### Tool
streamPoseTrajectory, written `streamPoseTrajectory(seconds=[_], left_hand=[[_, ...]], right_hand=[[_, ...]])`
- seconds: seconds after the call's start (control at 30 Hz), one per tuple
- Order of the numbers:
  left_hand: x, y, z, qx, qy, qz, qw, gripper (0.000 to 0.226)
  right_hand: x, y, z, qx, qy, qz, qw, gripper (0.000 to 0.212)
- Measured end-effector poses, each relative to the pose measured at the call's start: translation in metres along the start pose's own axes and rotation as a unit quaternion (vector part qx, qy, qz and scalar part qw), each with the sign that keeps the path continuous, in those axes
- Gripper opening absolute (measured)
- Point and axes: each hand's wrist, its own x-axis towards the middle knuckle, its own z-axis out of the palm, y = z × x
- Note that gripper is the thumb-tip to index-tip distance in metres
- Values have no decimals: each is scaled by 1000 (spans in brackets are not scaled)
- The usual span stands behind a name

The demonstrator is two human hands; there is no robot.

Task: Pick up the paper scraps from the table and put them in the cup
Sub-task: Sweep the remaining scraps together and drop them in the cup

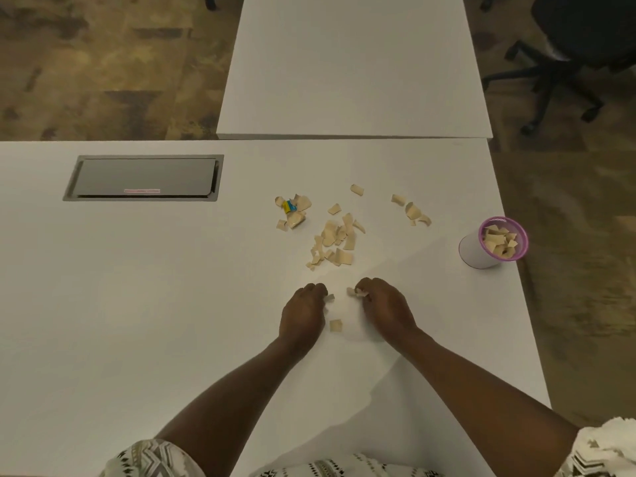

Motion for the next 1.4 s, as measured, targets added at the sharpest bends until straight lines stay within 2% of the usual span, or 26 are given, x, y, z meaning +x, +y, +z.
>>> streamPoseTrajectory(seconds=[0.2,0.47,0.63,0.73,0.9,1.1,1.27,1.4], left_hand=[[9,31,-3,-135,17,-112,984,9],[28,99,4,-212,20,-89,973,8],[51,158,7,-245,31,-47,968,5],[67,198,9,-259,31,-14,965,4],[100,257,20,-235,43,38,970,13],[133,297,38,-200,33,35,979,17],[144,306,47,-191,11,21,981,20],[142,305,48,-170,14,44,984,28]], right_hand=[[-5,11,-26,137,49,104,984,12],[-16,43,-88,230,115,162,953,10],[-13,76,-132,217,166,172,946,13],[-10,97,-156,173,210,177,946,13],[4,123,-188,149,253,203,934,11],[18,139,-208,124,237,209,941,16],[25,146,-215,126,192,228,946,20],[21,144,-219,124,200,210,949,22]])
